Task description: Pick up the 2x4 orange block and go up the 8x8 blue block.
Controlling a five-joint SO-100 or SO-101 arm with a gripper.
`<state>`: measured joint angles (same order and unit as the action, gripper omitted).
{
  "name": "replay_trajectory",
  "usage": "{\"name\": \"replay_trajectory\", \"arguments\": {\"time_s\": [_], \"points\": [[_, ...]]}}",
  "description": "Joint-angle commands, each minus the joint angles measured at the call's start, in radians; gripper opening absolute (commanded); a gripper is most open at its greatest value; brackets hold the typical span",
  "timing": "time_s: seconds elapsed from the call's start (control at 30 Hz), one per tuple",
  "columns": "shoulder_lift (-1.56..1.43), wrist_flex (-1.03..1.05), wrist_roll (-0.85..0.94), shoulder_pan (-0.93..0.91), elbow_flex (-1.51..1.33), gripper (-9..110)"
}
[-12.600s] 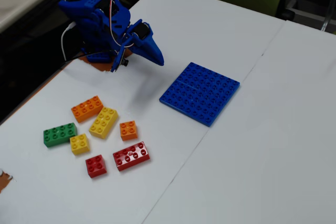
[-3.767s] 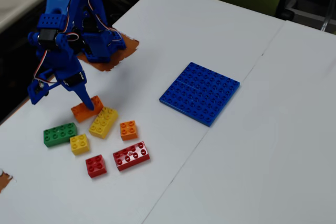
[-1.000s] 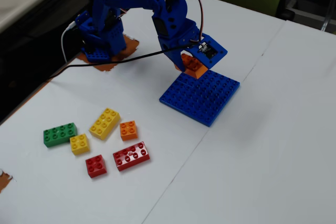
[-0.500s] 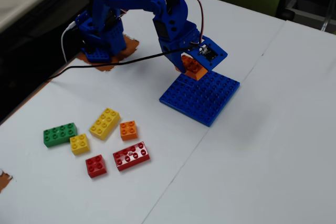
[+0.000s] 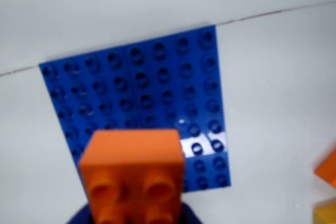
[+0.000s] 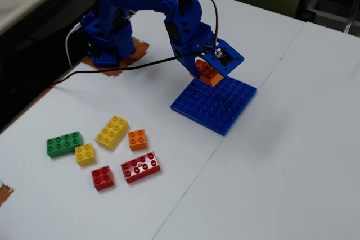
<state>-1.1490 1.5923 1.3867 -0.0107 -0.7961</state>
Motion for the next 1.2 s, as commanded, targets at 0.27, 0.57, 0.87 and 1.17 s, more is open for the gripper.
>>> {"name": "replay_trajectory", "arguments": {"time_s": [0.27,0.57,0.87,1.17], "points": [[-0.06,-0.014,-0.017,0.003,0.038,0],[-0.061,-0.014,-0.028,0.003,0.04,0],[-0.061,-0.017,-0.035,0.003,0.04,0],[-0.06,-0.017,-0.041,0.002,0.04,0]]}}
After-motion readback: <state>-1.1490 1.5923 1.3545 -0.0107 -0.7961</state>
